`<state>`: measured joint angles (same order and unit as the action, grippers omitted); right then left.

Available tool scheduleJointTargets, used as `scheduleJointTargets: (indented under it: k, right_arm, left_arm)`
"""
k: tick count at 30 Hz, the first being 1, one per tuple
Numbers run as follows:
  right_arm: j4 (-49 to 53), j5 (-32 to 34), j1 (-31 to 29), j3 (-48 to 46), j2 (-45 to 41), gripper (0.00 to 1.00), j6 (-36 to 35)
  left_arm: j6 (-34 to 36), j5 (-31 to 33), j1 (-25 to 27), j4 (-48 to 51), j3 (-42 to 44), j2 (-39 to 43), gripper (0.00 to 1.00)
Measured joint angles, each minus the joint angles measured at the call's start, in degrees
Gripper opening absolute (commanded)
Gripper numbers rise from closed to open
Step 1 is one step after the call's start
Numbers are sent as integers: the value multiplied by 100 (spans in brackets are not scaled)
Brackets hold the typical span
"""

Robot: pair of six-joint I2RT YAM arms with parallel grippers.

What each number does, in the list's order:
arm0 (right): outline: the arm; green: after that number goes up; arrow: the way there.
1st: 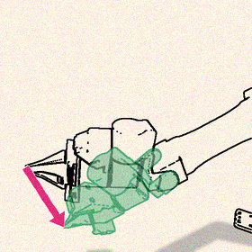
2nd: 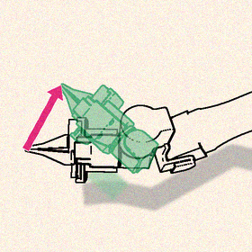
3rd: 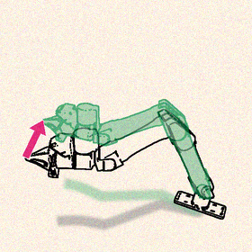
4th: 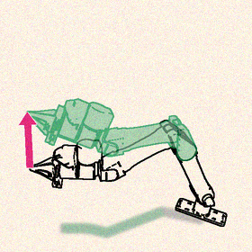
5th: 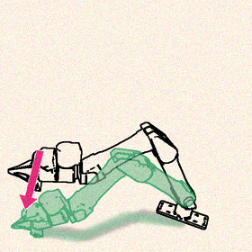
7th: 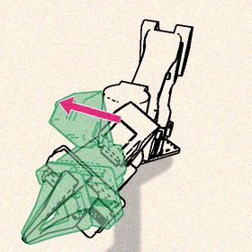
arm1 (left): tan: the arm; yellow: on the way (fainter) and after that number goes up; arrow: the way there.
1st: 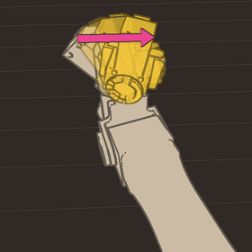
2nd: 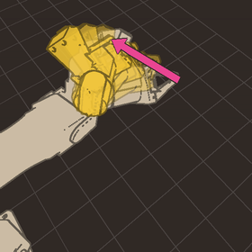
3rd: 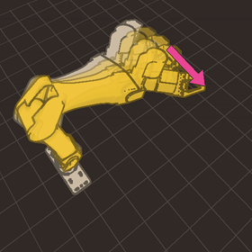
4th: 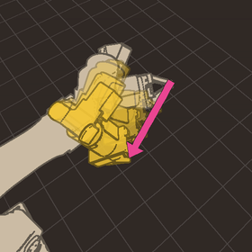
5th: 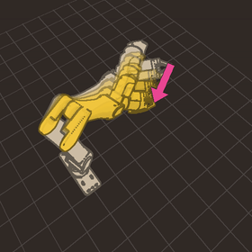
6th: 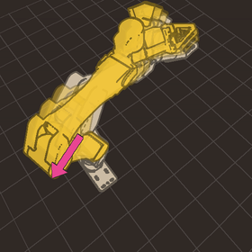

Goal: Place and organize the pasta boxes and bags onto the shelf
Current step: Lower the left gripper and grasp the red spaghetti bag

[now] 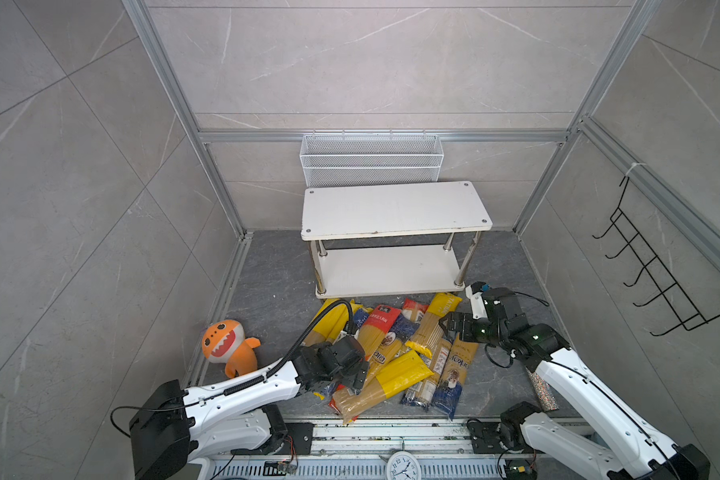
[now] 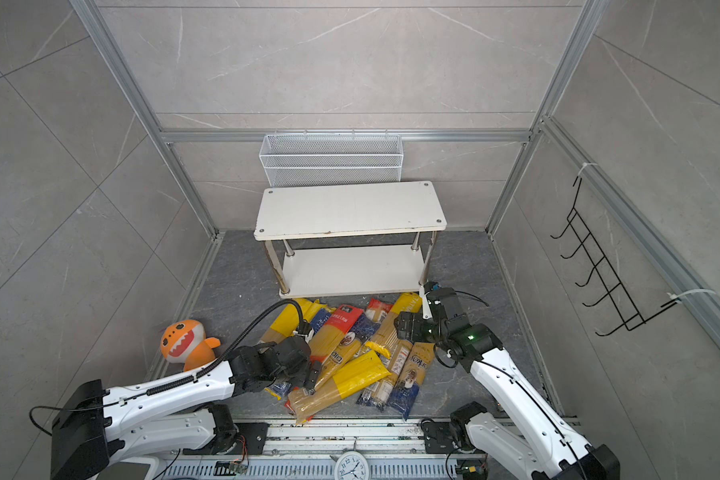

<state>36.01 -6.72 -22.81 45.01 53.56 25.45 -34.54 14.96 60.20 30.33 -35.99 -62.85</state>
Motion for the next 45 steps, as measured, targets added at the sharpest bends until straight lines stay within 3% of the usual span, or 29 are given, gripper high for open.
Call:
scheduleJointTargets:
  k: [4, 12, 16, 24, 36, 45]
  right_arm:
    - [46, 0, 0, 0, -39, 100, 0]
    - [70, 2, 0, 0, -107, 100, 4]
    - [85, 4, 0, 0, -168, 100, 4]
    - [236, 48, 0, 22, -221, 100, 7]
    - [361, 48, 0, 177, -361, 100, 35]
    - [435, 48, 0, 249, -461, 100, 70]
  left_arm:
    - [-48, -83, 15, -223, 85, -13, 72]
    - [-103, -179, 20, -323, 98, -22, 56]
    - [-107, -162, 17, -332, 103, 26, 31]
    - [-63, -199, 20, -214, 129, 234, 0]
    - [59, -466, 15, -28, 118, 479, 0]
    - [70, -560, 59, 581, 120, 1773, 0]
